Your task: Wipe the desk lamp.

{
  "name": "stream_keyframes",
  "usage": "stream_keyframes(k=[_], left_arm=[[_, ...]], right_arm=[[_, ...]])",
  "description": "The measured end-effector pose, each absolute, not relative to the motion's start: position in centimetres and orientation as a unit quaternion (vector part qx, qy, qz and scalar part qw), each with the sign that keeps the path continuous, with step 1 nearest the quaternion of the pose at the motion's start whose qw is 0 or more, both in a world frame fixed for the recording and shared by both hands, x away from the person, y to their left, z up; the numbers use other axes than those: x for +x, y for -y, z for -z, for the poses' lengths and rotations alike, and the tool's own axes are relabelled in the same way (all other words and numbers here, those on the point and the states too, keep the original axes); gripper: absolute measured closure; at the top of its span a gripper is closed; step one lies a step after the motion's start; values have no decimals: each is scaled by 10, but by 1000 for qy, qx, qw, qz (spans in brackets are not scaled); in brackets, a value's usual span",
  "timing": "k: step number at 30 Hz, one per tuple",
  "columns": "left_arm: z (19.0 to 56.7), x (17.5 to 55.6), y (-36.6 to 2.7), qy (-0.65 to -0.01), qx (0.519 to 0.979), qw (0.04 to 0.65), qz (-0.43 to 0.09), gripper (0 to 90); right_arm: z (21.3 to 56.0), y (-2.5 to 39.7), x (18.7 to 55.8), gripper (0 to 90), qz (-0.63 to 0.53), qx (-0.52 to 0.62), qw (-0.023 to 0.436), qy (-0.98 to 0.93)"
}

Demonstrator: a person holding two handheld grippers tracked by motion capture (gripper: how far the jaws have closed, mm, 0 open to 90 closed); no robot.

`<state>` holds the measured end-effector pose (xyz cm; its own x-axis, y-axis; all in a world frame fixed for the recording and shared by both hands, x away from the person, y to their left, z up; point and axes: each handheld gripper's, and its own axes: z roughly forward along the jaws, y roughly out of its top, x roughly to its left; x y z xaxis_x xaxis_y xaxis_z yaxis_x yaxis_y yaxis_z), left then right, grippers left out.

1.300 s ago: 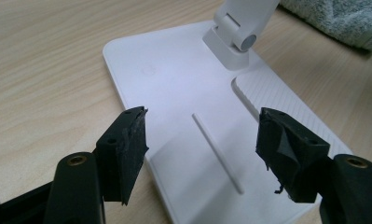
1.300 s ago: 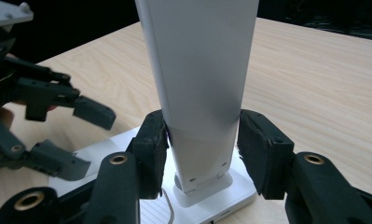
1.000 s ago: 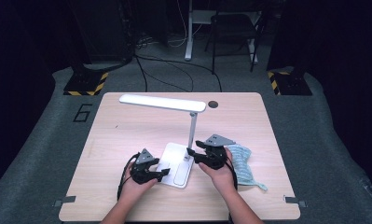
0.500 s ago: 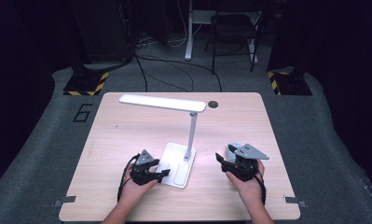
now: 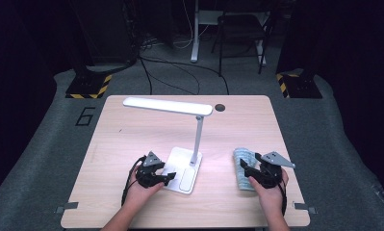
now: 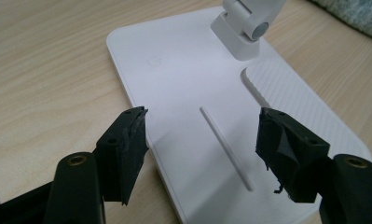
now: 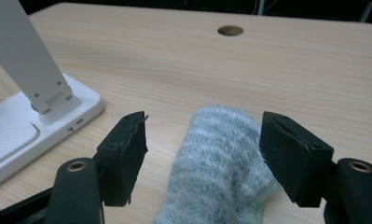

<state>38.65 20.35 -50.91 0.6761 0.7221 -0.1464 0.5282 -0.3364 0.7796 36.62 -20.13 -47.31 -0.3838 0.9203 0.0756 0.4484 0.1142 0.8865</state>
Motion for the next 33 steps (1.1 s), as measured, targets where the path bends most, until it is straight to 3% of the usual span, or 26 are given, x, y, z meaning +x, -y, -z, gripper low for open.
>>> stream_keyframes(k=[7,13,22,28,33], left_arm=[[513,383,-210,-380,809,436,-107,323],[523,383,-214,-384,806,440,-91,326],[526,384,-211,-386,803,446,-90,322],[527,384,-211,-391,799,448,-92,324],[528,383,-212,-401,794,450,-83,323]], right_arm=[[493,202,369,255,-403,506,252,-719],[505,208,368,255,-390,528,236,-716],[516,216,371,311,-403,540,198,-712],[515,204,371,326,-392,524,208,-727],[518,195,373,433,-376,511,201,-746]])
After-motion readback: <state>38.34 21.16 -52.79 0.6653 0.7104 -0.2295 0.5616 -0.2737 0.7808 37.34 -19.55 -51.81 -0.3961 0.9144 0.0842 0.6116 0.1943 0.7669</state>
